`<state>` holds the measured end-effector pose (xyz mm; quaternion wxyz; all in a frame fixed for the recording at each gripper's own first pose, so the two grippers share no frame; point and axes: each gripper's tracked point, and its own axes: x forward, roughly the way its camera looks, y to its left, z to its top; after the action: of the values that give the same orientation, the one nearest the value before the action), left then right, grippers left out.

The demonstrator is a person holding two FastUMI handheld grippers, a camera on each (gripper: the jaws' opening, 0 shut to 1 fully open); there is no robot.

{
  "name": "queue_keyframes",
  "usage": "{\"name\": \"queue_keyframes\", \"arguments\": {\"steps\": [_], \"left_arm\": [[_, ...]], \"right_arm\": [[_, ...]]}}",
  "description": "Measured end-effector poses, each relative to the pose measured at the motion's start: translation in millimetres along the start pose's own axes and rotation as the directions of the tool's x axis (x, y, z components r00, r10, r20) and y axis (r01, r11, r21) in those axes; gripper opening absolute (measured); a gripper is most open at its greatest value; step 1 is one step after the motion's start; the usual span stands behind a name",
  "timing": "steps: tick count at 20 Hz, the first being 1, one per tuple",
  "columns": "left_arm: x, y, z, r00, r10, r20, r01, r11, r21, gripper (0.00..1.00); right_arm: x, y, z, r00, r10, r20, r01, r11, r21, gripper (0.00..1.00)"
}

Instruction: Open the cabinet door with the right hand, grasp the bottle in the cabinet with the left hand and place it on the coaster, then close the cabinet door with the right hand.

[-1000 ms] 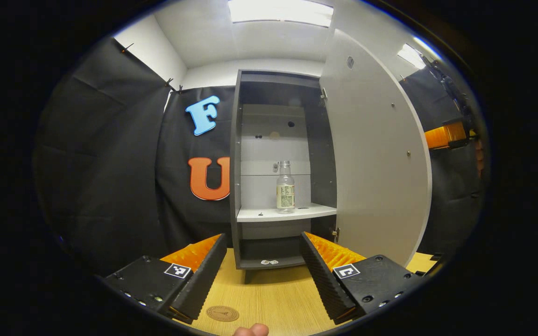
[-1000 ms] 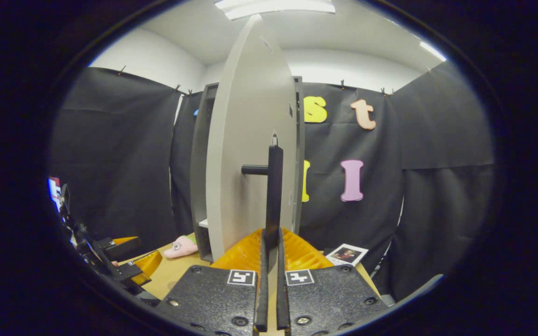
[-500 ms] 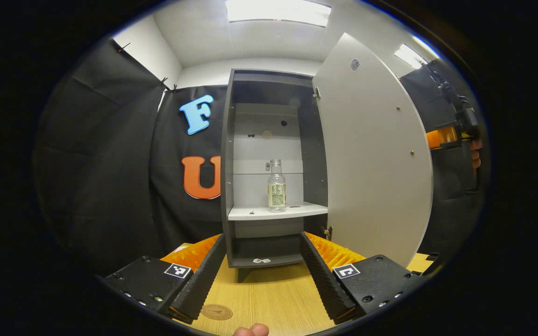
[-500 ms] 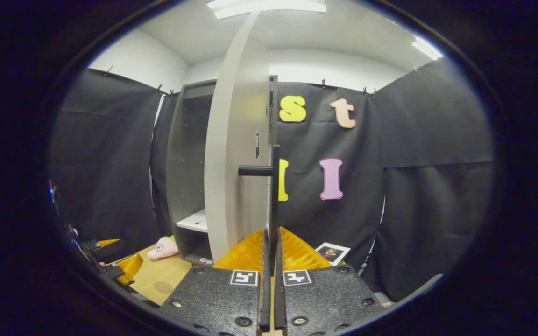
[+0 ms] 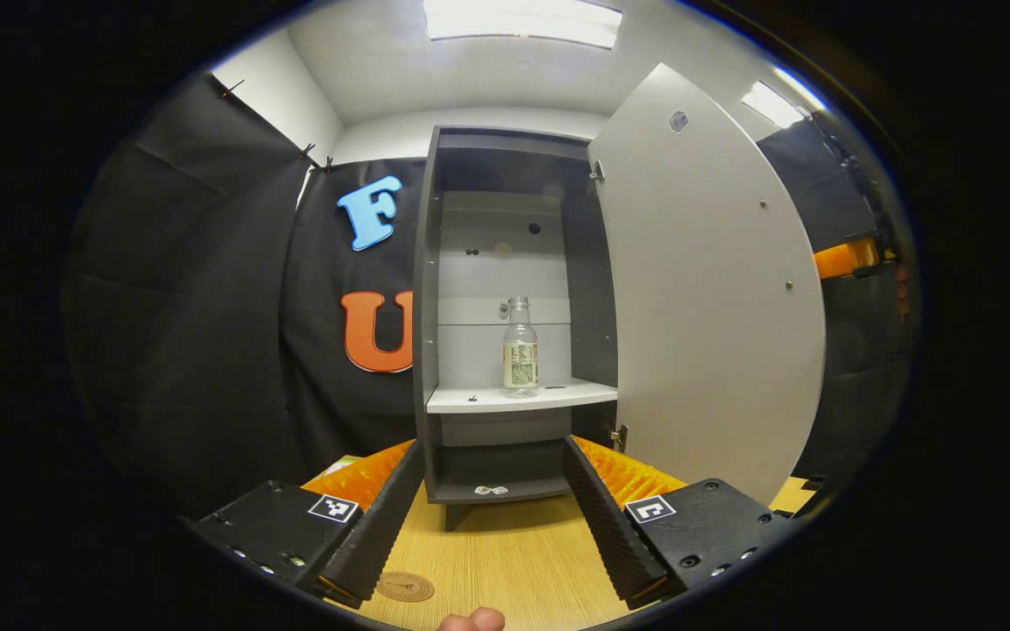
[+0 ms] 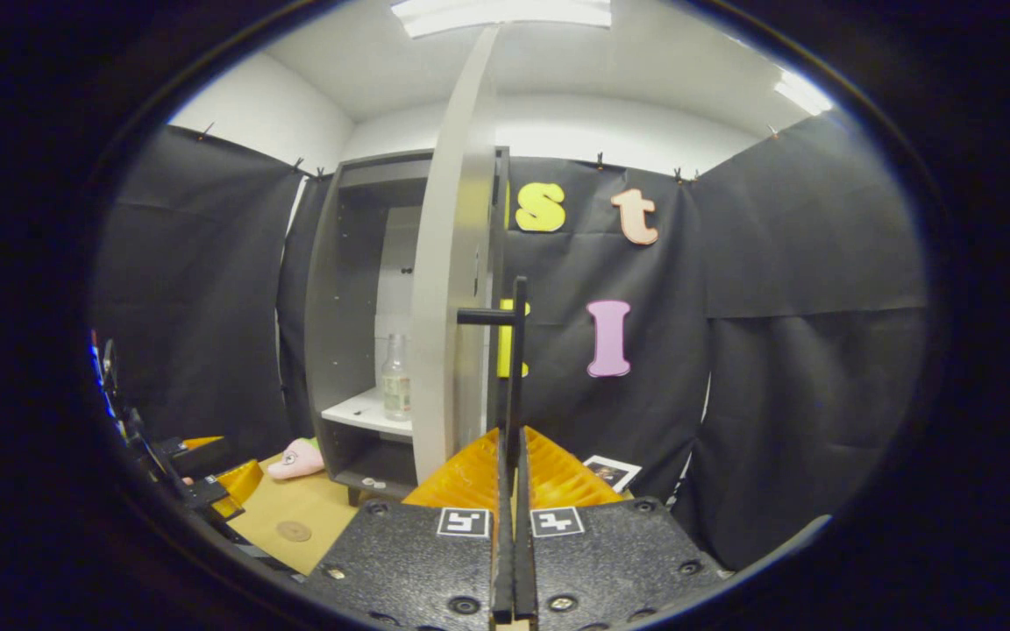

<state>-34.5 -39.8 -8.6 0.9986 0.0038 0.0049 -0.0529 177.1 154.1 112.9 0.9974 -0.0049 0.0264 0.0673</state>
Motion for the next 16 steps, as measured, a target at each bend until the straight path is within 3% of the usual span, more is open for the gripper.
{"name": "queue_keyframes", "arguments": {"steps": [2, 3, 6, 8, 11, 12, 14, 16], "left_arm": [[2.3, -1.5, -1.1, 1.0, 0.001, -0.002, -0.001, 1.0, 0.002, 0.94], [2.7, -2.4, -0.6, 1.0, 0.001, 0.001, -0.001, 1.0, 0.001, 0.94], [4.2, -6.0, -4.7, 1.0, -0.006, -0.011, 0.006, 1.0, 0.007, 0.95], [3.9, -6.4, -5.1, 1.0, -0.007, -0.012, 0.007, 1.0, 0.011, 0.94], [10.0, -8.7, -4.2, 1.0, -0.009, -0.022, 0.009, 1.0, 0.009, 0.94], [14.0, -11.3, -1.2, 1.0, -0.013, -0.018, 0.013, 1.0, -0.006, 0.94], [25.4, -16.5, 10.6, 1.0, -0.019, 0.0, 0.019, 1.0, -0.023, 0.94], [38.1, -22.0, 15.8, 0.999, -0.039, 0.0, 0.039, 0.999, -0.026, 0.94]], "right_arm": [[-3.4, 7.5, -0.9, 0.999, 0.041, 0.01, -0.041, 0.999, 0.006, 0.05], [0.7, 3.7, 6.6, 0.997, 0.036, 0.065, -0.035, 0.999, -0.017, 0.05], [19.4, -33.7, 25.9, 0.982, -0.108, 0.152, 0.11, 0.994, -0.005, 0.06], [23.2, -44.5, 19.9, 0.983, -0.126, 0.136, 0.123, 0.992, 0.035, 0.2], [20.8, -62.8, 5.0, 0.981, -0.185, 0.066, 0.184, 0.983, 0.017, 0.72], [25.2, -62.1, 7.5, 0.981, -0.181, 0.074, 0.179, 0.983, 0.027, 0.8], [33.7, -50.4, 9.3, 0.987, -0.133, 0.089, 0.129, 0.99, 0.056, 0.84], [32.5, -55.3, 12.9, 0.986, -0.138, 0.097, 0.135, 0.99, 0.035, 0.9]]}}
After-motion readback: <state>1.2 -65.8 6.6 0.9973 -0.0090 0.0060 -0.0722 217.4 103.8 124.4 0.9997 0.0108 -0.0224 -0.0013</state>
